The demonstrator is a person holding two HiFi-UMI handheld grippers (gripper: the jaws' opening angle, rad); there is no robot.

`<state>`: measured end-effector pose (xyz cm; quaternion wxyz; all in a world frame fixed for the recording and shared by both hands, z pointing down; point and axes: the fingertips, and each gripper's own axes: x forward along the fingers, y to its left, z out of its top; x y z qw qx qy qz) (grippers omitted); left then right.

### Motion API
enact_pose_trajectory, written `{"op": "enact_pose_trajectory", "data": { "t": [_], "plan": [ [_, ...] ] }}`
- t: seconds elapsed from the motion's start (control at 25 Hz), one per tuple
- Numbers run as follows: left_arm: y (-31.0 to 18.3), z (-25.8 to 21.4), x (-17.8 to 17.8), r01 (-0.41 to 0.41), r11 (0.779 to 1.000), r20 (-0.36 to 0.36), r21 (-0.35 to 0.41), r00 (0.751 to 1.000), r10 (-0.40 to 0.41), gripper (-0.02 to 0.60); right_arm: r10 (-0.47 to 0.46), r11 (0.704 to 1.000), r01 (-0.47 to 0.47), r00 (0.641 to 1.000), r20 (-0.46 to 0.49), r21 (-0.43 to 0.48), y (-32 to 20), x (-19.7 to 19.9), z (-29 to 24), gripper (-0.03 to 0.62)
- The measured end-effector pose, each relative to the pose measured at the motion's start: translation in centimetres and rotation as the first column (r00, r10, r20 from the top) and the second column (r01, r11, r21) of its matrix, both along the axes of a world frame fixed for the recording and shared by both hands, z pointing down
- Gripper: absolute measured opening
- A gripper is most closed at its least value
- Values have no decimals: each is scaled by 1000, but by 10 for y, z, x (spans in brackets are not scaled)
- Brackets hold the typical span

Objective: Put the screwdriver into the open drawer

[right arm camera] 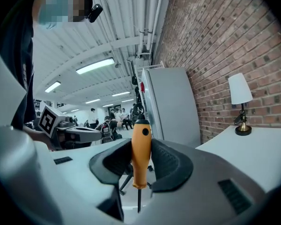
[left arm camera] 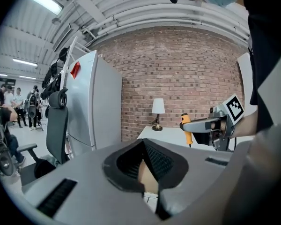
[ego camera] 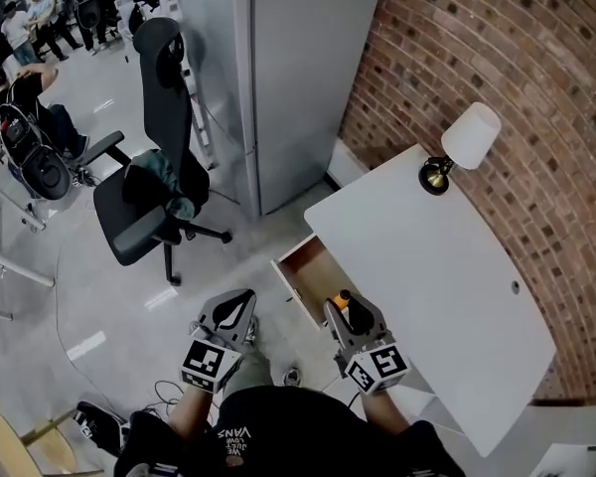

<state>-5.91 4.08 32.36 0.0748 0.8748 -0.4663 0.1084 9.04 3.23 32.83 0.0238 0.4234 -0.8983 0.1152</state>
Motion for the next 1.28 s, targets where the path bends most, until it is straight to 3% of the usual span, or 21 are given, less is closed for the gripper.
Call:
{"op": "enact_pose_trajectory", "data": {
  "t": [0.28, 0.84, 1.04, 1.28],
  "plan": [
    [-55, 21, -6, -76, 997, 9, -32, 997, 76, 6, 86, 994, -91, 993, -77, -64, -43, -6, 51, 126],
    [-127, 107, 3, -206, 971, 16, -122, 978, 209, 6, 131, 970, -173, 964, -232, -170, -118, -15, 214, 126],
    [-149, 132, 7, -252, 961, 13, -110, 967, 255, 6, 124, 954, -199, 944, -307, -226, -137, -16, 275, 126],
    [-173, 167, 10, -292, 948, 17, -129, 955, 296, 7, 136, 919, -244, 933, -334, -308, -158, -10, 341, 125]
  ]
}}
